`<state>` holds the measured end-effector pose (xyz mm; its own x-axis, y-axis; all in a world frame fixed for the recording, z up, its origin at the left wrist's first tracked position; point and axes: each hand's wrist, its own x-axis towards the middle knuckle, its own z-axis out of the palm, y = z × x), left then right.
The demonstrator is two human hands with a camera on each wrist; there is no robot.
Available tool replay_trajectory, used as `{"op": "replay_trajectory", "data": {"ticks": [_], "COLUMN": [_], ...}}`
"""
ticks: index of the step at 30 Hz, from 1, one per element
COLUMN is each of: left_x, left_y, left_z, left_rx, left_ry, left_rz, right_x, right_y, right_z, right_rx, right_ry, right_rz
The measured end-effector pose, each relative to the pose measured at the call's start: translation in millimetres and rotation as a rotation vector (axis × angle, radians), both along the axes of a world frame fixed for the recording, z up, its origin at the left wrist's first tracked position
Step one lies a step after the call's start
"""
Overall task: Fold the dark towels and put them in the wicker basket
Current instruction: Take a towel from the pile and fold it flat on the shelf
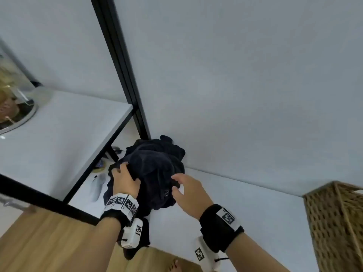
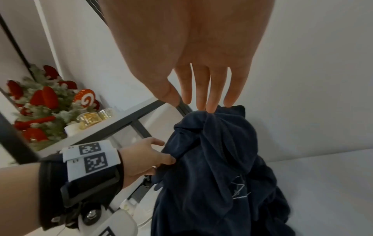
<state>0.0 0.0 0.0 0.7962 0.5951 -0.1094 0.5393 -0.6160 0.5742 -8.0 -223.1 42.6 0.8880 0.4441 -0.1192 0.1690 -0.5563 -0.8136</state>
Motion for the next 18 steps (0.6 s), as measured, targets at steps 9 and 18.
{"op": "replay_trajectory", "data": {"ticks": [9, 18], "left_x": [15.4, -8.8], "left_y": [8.0, -103.1], "left_z": [7.8, 130.0], "left_rx": [-0.022, -0.243], "left_ry": [-0.228, -0.564], "left_rz": [-0.122, -0.603], "right_x": [17.5, -1.3], "right_y": [-11.4, -37.7], "right_z": [-10.1, 35.2], "right_rx": [-0.046, 0.291], "right_ry": [0.041, 0.014], "right_rz": [-0.189, -0.291]}}
